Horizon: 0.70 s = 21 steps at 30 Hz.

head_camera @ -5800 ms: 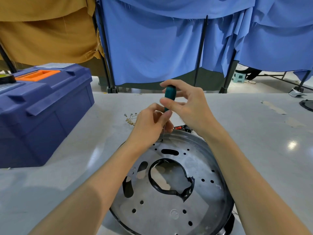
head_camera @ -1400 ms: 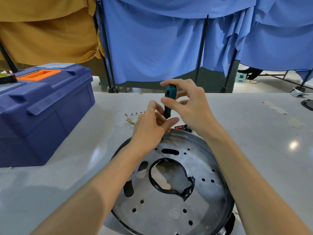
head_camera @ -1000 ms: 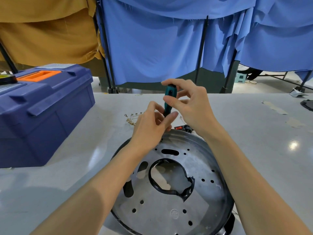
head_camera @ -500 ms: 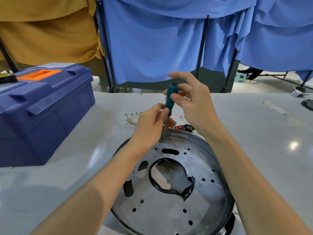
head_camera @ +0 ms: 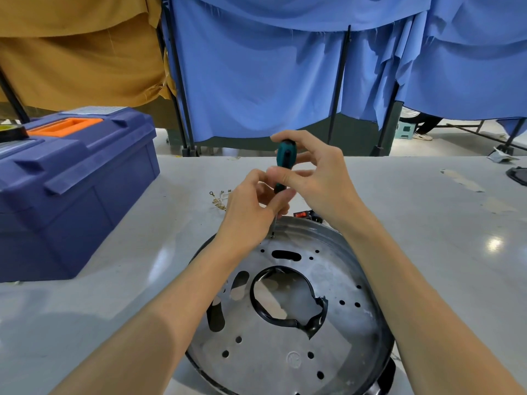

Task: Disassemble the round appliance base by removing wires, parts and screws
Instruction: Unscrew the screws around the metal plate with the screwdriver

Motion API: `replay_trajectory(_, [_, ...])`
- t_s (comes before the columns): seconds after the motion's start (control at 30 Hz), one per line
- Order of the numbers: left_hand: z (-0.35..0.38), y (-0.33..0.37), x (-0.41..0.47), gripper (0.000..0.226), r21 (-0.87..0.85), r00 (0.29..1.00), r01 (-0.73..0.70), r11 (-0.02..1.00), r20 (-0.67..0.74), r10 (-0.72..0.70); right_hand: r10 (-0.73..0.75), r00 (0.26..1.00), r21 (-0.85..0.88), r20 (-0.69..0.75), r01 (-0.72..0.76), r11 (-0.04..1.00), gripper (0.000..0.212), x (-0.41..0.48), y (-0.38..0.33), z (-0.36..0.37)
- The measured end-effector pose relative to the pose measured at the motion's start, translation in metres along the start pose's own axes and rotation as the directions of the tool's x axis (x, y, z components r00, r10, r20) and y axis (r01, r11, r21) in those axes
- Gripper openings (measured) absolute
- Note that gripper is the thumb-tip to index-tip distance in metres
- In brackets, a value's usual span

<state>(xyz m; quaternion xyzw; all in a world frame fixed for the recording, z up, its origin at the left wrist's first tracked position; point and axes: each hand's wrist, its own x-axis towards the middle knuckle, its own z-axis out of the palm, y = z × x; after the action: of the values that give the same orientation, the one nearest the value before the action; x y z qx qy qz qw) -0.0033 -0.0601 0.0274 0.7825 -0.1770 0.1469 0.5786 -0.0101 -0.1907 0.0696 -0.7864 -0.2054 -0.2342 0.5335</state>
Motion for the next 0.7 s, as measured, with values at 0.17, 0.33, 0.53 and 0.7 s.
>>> replay_trajectory(0.17, [0.0003,0.0004,0.0003,0.017,-0.020,0.999,-0.009,1.000,0.048,0.010,0.007,0.999,-0.009,-0.052,-0.007,1.000,0.045,0.0026,0.0010,-0.0058])
replay_trajectory(0.33, [-0.0021,-0.0017,0.0007,0.009,-0.037,1.000,0.006,0.999,0.020,-0.005,0.015,1.000,0.036,-0.002,-0.015,0.999,0.037,0.0009,0.0000,-0.0037])
replay_trajectory(0.53, [-0.0001,0.0023,0.0011,0.016,-0.030,0.998,0.008,1.000,0.055,-0.006,0.002,1.000,0.002,-0.003,-0.002,1.000,0.051,0.0015,-0.0005,-0.0042])
replay_trajectory(0.7, [-0.0016,0.0015,0.0005,0.018,-0.047,1.000,0.009,0.999,0.022,-0.008,-0.005,1.000,0.008,0.031,0.004,1.000,0.041,0.0003,-0.0014,-0.0015])
